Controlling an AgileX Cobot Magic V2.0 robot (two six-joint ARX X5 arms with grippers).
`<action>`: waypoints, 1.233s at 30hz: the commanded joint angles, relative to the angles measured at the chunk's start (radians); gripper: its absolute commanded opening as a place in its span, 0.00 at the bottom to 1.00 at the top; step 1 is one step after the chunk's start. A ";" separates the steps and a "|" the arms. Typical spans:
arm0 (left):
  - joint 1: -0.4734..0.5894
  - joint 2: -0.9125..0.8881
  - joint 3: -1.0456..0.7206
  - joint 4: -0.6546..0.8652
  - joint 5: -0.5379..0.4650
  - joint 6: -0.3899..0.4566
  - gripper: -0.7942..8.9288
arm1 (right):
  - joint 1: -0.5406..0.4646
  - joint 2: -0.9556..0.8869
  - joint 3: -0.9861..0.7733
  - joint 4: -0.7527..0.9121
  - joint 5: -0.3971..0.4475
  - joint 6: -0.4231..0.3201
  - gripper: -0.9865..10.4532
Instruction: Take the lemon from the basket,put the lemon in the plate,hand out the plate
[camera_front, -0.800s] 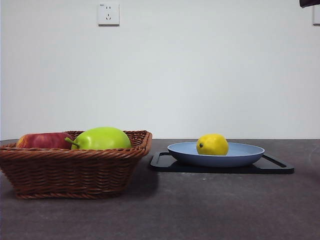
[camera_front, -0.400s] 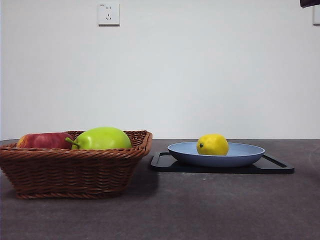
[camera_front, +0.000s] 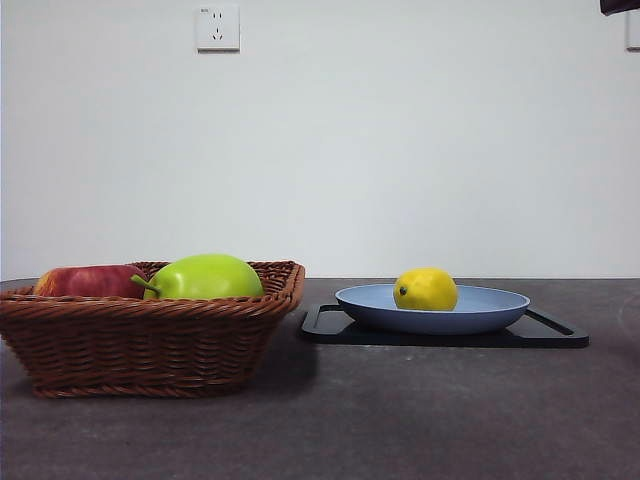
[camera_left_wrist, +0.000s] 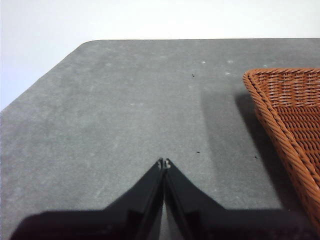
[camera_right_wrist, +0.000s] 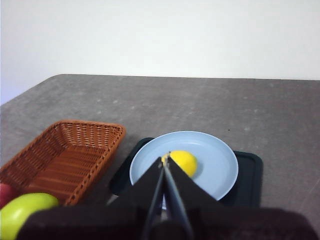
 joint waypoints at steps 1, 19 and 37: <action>0.002 -0.003 -0.010 0.008 0.002 -0.006 0.09 | 0.002 -0.036 0.006 -0.013 0.007 -0.114 0.09; 0.002 -0.003 -0.010 0.008 0.002 -0.006 0.09 | -0.548 -0.404 -0.348 0.023 -0.471 -0.181 0.09; 0.002 -0.003 -0.010 0.008 0.002 -0.006 0.09 | -0.608 -0.473 -0.512 0.054 -0.469 -0.100 0.09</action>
